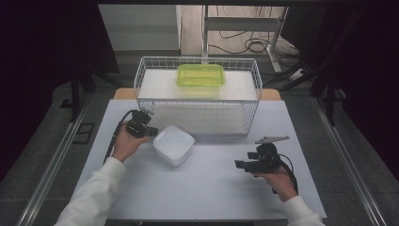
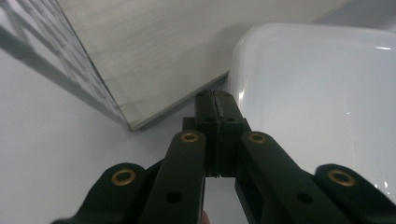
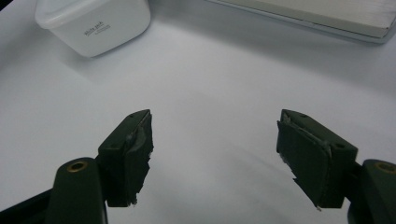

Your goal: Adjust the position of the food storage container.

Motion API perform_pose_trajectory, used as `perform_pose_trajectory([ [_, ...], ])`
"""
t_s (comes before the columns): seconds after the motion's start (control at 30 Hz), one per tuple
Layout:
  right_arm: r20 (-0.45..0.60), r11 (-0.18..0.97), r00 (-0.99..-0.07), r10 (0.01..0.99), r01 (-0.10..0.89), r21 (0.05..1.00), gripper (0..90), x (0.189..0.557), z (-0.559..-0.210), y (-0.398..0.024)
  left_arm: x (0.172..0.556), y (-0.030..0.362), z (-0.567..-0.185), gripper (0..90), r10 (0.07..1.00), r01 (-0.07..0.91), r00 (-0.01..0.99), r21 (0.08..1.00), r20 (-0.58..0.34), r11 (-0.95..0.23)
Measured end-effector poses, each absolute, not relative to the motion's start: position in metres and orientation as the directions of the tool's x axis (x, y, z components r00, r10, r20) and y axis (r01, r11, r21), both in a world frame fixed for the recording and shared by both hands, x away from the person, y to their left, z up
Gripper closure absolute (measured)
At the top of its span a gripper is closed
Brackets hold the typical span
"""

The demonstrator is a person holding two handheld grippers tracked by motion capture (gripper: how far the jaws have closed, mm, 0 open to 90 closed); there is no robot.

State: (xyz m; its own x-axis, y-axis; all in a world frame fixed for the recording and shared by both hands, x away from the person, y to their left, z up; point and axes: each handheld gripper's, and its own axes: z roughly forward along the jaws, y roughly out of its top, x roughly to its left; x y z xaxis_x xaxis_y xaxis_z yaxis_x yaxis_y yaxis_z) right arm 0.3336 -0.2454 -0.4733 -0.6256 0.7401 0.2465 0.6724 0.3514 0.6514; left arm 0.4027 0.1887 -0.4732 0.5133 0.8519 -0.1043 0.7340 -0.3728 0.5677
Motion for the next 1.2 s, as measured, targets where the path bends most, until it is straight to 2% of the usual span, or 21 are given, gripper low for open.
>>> perform_pose_trajectory([
  [0.23, 0.251, 0.339, -0.615, 0.748, 0.679, 0.652, 26.4, 0.334, -0.474, -0.248, 0.406, 0.188, -0.481, 90.0, 0.846, 0.738, 0.525, 0.544, -0.093, -0.398],
  [0.47, 0.255, 0.326, -0.607, 0.753, 0.681, 0.656, 26.4, 0.335, -0.473, -0.249, 0.407, 0.188, -0.481, 90.0, 0.828, 0.736, 0.546, 0.543, -0.123, -0.405],
  [1.2, 0.254, 0.327, -0.608, 0.752, 0.679, 0.657, 26.4, 0.335, -0.472, -0.249, 0.396, 0.153, -0.487, 90.0, 0.764, 0.708, 0.618, 0.552, -0.184, -0.44],
])
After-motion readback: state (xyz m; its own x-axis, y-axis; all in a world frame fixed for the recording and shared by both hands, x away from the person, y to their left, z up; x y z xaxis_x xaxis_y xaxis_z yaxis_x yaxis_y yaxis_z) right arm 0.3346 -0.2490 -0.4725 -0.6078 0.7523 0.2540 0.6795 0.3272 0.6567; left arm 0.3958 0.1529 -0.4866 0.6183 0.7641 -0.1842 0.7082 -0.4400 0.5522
